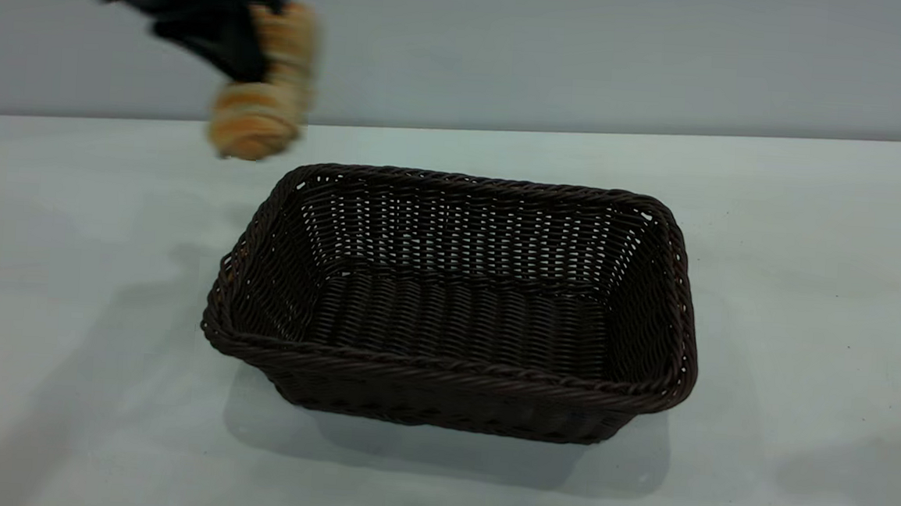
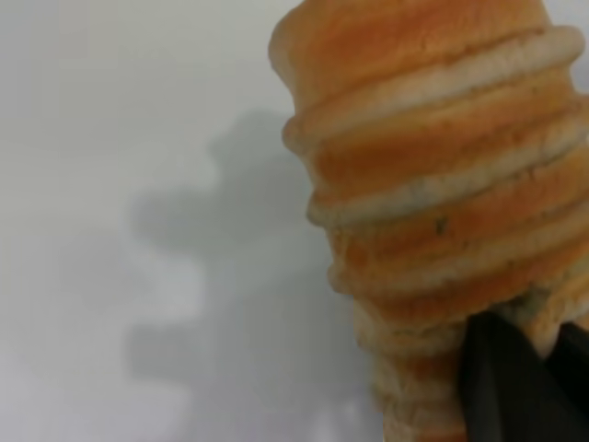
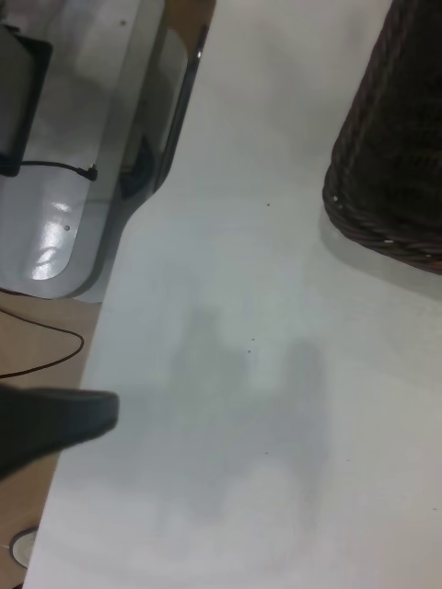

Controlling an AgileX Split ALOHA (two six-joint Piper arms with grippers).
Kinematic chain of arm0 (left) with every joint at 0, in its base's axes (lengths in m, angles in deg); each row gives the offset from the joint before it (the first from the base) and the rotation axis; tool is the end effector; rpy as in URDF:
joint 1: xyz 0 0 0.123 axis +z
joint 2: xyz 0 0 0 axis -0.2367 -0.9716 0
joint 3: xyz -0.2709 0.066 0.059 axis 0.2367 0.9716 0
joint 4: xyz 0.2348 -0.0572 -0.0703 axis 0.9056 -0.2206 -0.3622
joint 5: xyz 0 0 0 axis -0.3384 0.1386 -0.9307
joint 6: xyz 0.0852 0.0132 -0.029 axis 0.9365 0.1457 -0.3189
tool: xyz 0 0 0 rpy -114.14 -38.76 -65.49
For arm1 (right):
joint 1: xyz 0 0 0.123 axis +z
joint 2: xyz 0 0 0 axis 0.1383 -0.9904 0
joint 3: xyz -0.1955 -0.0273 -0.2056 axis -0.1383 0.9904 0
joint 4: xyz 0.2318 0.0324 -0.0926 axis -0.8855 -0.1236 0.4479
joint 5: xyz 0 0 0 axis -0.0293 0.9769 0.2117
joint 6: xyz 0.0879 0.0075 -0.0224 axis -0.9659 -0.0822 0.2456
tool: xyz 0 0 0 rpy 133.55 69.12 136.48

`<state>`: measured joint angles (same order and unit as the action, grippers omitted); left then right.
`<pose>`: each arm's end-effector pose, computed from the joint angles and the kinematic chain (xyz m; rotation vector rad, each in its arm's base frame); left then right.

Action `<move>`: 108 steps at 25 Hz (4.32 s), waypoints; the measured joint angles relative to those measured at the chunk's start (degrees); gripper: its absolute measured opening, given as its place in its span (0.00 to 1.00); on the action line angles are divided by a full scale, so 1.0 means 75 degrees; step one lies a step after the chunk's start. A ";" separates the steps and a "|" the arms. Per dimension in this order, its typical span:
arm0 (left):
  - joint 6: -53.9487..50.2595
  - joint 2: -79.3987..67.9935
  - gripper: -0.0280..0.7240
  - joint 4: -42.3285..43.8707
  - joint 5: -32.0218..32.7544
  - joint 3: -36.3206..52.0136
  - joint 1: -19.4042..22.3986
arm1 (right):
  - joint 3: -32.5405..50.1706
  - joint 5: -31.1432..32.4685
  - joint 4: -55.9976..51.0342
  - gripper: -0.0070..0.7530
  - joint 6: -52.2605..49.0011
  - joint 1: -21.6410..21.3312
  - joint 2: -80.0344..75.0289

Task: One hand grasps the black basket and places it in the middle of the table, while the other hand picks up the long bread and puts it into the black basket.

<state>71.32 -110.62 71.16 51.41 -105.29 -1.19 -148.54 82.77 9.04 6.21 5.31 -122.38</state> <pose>0.4204 -0.1245 0.1963 0.5011 2.4970 -0.2377 0.2060 0.0557 0.3344 -0.3854 2.7789 0.1552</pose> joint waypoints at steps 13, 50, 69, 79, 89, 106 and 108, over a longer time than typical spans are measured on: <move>0.0127 -0.0394 0.26 -0.0053 0.0499 0.0000 -0.1585 | 0.0000 0.0000 0.0000 0.61 0.0000 0.0000 0.0000; -0.2728 0.8933 0.61 0.4082 0.4848 0.2456 -0.1359 | 0.0723 0.0134 0.0432 0.61 0.0343 0.0000 0.2885; -0.3237 1.3868 0.61 0.2893 0.4842 0.6811 -0.1359 | 0.3849 -0.0920 -0.0346 0.61 0.1036 0.0000 0.6484; -0.3252 1.4398 0.61 0.2698 0.4613 0.7356 -0.1359 | 0.3865 -0.0545 -0.0370 0.61 0.1093 0.0000 0.6930; -0.3087 1.4406 0.61 0.2698 0.4621 0.7380 -0.1359 | 0.3865 -0.0598 -0.0173 0.61 0.1149 0.0000 0.6930; -0.3083 1.4406 0.61 0.2698 0.4621 0.7380 -0.1359 | 0.4699 -0.0747 -0.0069 0.61 0.0807 0.0000 0.7996; -0.3083 1.4406 0.61 0.2698 0.4621 0.7380 -0.1359 | 0.4701 -0.0747 0.0052 0.61 0.0807 0.0000 0.8307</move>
<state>48.20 -2.58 91.40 86.07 -49.95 -11.38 -113.28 77.17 9.43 12.26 5.31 -60.08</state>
